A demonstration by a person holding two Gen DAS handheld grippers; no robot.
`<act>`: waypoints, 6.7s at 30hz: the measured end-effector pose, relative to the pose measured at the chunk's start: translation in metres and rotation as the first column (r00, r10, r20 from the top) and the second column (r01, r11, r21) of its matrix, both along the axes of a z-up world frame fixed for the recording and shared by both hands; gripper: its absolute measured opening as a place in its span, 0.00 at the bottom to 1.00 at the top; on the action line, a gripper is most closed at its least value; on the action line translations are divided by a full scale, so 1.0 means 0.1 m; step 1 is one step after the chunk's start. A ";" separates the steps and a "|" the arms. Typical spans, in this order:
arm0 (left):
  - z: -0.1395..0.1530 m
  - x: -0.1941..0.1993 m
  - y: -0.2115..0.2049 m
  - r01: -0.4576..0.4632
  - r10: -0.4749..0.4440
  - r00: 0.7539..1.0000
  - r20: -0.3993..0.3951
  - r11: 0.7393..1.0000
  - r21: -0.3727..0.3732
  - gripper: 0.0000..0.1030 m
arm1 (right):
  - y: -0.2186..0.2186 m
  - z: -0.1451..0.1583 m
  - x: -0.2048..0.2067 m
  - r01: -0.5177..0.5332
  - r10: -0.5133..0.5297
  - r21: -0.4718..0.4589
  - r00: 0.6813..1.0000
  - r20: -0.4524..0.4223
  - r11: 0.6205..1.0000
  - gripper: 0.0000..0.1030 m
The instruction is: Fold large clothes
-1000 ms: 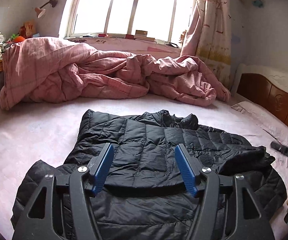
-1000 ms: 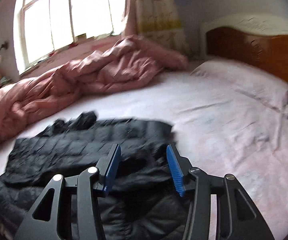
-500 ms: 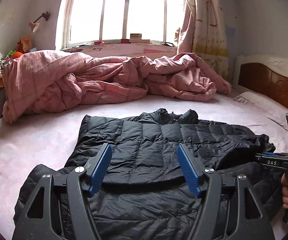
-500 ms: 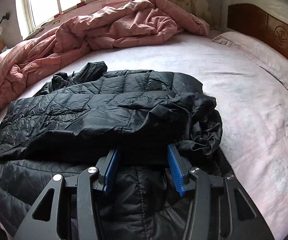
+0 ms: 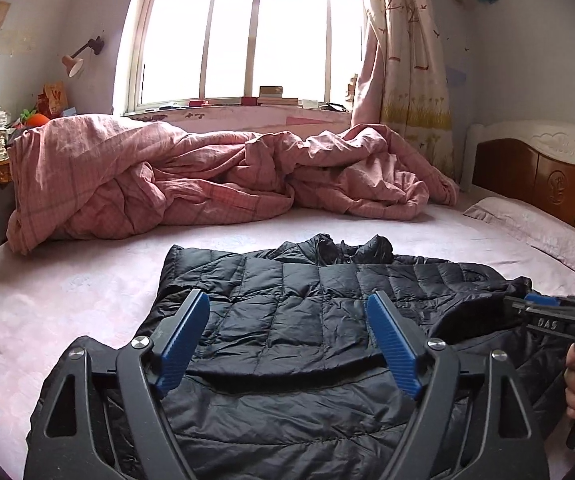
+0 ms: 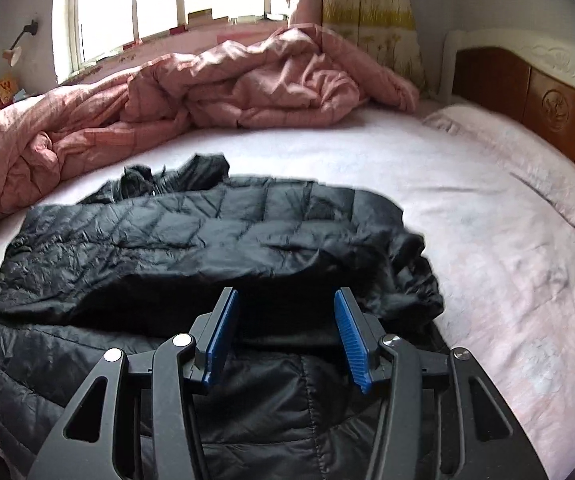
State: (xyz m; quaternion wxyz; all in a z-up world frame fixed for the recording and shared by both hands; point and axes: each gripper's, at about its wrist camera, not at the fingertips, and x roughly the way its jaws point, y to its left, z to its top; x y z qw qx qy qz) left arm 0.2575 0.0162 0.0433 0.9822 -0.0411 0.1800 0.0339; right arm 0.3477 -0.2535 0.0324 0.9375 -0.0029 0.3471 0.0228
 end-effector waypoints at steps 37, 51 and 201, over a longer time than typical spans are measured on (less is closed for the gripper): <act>0.00 -1.70 0.24 -0.005 0.001 1.000 0.030 0.991 0.135 1.00 | -0.10 0.08 -2.09 -0.030 0.038 -0.060 0.991 0.130 0.998 0.83; -0.57 -1.56 -0.15 0.201 -0.131 0.970 -0.203 0.904 0.378 1.00 | 0.55 -0.37 -2.13 -0.285 0.288 -0.353 0.957 -0.044 0.891 0.83; -0.32 0.03 0.63 -0.067 0.070 0.997 -0.039 0.996 0.066 1.00 | 0.44 -0.09 -0.26 -0.091 0.090 0.008 0.987 0.137 0.996 0.85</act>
